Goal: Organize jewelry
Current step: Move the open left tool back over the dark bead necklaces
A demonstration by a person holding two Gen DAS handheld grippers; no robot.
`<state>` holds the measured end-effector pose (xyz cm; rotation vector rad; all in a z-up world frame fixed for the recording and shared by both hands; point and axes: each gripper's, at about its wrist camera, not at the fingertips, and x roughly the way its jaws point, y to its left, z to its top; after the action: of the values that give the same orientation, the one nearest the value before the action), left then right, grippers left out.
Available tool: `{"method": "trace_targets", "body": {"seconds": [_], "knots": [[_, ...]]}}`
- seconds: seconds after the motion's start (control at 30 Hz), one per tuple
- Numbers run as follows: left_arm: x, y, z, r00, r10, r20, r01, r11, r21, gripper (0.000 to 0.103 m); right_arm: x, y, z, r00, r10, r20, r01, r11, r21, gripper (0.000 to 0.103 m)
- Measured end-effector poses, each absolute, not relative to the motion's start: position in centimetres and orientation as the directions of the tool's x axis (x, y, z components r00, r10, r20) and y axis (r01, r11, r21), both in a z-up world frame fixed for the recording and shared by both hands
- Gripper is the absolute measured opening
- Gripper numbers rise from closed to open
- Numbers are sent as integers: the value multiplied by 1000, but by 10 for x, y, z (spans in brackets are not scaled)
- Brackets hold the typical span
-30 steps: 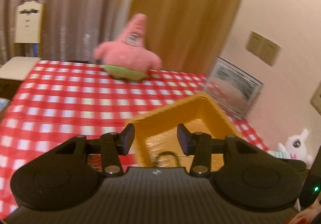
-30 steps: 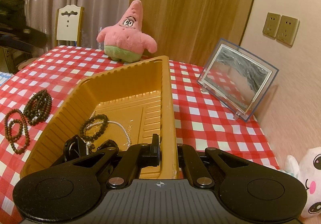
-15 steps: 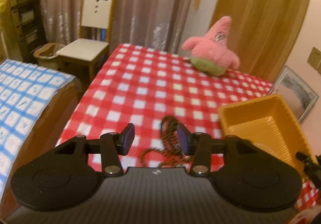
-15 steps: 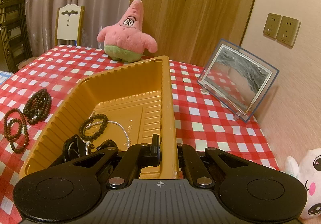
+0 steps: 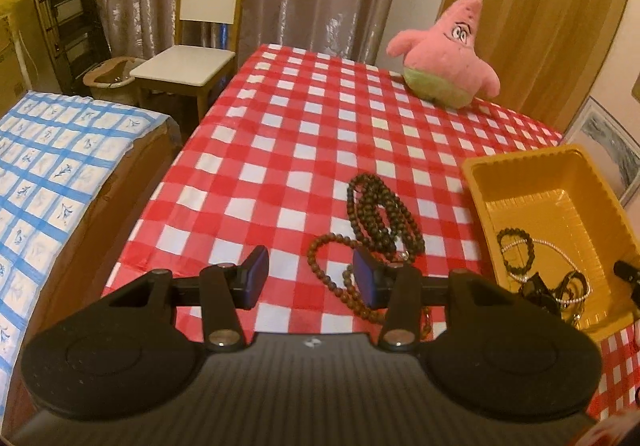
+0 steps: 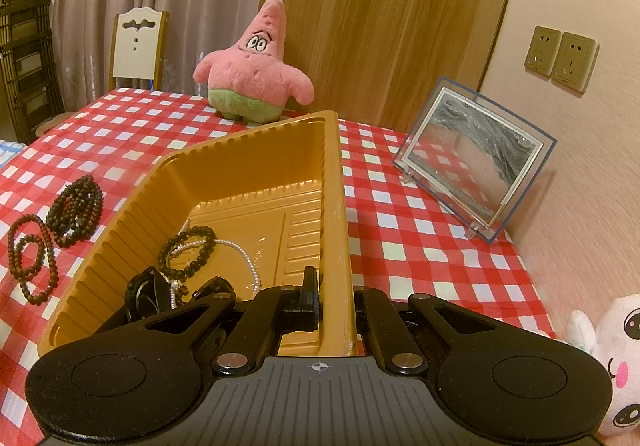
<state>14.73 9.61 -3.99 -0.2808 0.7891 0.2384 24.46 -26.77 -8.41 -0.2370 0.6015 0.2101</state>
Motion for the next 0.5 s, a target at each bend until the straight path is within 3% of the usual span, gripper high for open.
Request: {"method": "trace_targets", "body": {"seconds": [0.5], "knots": [[174, 51, -64, 677, 17, -736, -112, 991, -80, 39, 245, -268, -84, 805, 125, -580, -263, 952, -160, 3]]}}
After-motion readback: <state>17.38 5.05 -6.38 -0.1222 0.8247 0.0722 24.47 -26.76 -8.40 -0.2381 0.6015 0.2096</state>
